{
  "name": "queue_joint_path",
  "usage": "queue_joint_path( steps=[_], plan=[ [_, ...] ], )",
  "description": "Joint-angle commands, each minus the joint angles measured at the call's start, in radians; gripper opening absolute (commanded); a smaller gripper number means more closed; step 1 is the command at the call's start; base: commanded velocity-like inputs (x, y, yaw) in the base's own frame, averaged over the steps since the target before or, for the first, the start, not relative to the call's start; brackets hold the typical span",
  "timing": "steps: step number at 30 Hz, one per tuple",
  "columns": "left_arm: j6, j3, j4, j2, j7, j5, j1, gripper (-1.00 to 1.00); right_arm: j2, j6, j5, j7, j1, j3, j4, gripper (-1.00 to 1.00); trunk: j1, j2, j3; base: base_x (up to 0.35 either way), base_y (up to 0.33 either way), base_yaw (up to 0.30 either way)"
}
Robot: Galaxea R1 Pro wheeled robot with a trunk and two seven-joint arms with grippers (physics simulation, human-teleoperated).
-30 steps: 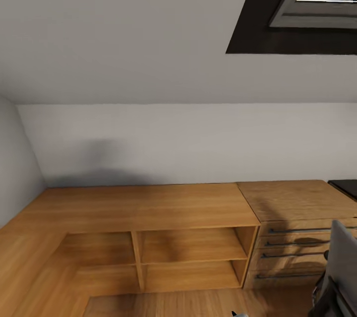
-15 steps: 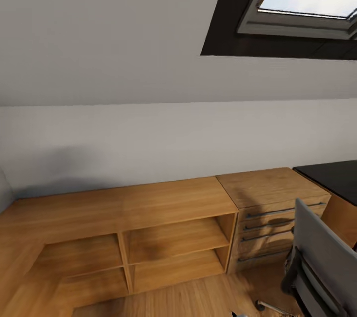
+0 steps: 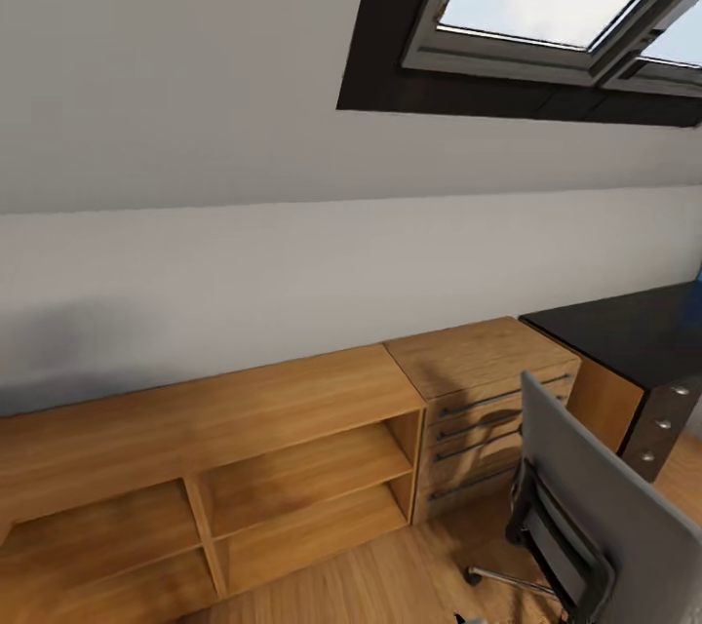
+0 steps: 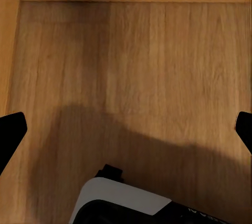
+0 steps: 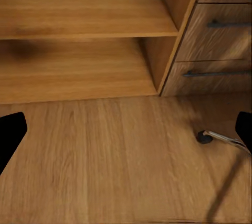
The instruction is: In the bedroom, organize the workspace by keeping the computer under the desk, ensuring the monitor is on the desk, placing the keyboard on the desk next to the monitor, placing the mouse on the desk next to the keyboard, moving the folder from the swivel chair onto the desk next to the mouse, stacking the notebook on top of the folder with the pen on top of the notebook, and positioning the swivel chair next to the desk.
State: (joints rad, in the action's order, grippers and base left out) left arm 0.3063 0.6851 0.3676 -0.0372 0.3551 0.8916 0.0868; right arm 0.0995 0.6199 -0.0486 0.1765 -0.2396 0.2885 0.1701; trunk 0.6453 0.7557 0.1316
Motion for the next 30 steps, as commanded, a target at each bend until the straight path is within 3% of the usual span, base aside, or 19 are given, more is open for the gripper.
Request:
queue_joint_path(
  steps=[1,30],
  plan=[
    [0.004,0.009,0.002,-0.001,0.007,0.007,0.001,1.00,0.000,0.001,-0.005,0.009,-0.001,0.004,-0.001,1.00,0.000,0.001,0.002,0.000,0.000,-0.300],
    [0.004,0.008,0.002,-0.001,0.007,0.007,0.001,1.00,0.000,0.002,-0.005,0.009,-0.001,0.004,-0.001,1.00,0.000,0.001,0.002,0.000,0.000,-0.300]
  ],
)
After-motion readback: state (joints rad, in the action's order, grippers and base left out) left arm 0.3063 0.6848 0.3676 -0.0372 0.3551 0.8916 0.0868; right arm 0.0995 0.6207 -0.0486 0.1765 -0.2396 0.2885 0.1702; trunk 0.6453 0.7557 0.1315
